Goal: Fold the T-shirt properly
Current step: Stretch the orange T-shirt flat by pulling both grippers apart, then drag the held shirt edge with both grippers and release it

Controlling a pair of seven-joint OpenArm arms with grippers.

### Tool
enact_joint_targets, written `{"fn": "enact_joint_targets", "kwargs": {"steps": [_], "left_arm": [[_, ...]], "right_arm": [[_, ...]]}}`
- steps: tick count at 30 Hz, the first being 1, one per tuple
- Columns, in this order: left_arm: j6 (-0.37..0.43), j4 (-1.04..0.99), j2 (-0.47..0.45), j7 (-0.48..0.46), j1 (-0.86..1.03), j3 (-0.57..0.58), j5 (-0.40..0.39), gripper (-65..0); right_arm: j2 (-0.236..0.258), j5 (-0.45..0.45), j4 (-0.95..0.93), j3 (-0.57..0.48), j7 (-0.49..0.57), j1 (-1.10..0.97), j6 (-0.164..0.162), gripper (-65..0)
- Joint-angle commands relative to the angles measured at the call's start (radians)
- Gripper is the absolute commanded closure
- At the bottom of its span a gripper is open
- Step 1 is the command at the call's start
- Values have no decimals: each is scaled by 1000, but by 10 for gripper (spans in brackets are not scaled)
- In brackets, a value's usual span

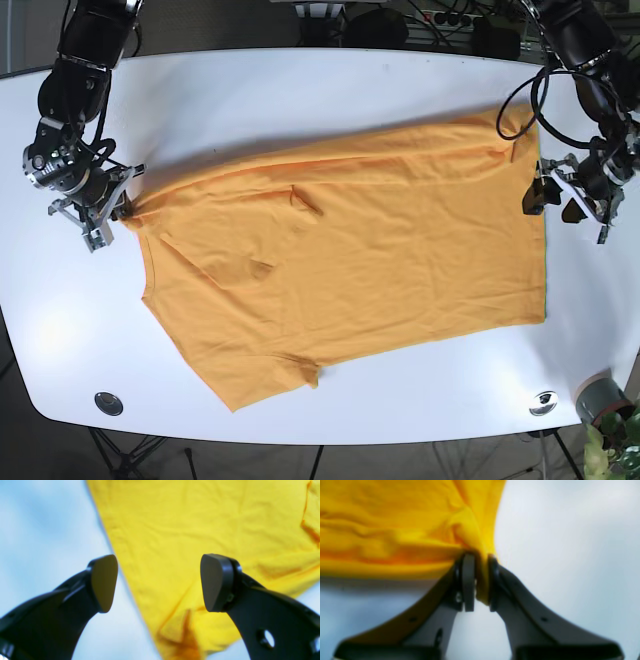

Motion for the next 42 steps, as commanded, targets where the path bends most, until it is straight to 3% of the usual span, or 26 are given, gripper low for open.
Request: {"fn": "enact_joint_targets", "kwargs": {"steps": [1,4,7,14,22,27,35,42], "left_arm": [[-1,16,-22,-42,-14,17,60,-431],[-1,16,-20,-42,-14,17,121,-418],[-1,18,-15,-39,-14,26,123,-419],[-1,217,75,-35,115,53,101,-421],[-1,334,164,-42,244,66,108,-415],[-1,337,172,-43,284,63,201,-414],[-1,329,172,-252,384,68,330,-369],[-1,305,173,-319,428,63,364,-367]], "right_arm": [[13,9,21,5,8,29,-1,-138],[11,9,17,5,8,47,-1,-243],[11,8,15,3,8,75,-1,-366],[13,8,15,2,8,81,-1,-485],[15,2,-89,8,13,78,-1,-510],[16,2,-138,56,53,52,-1,-509],[16,9,-239,97,65,40,-1,-509],[7,13,-246,98,65,14,-1,-509]]}}
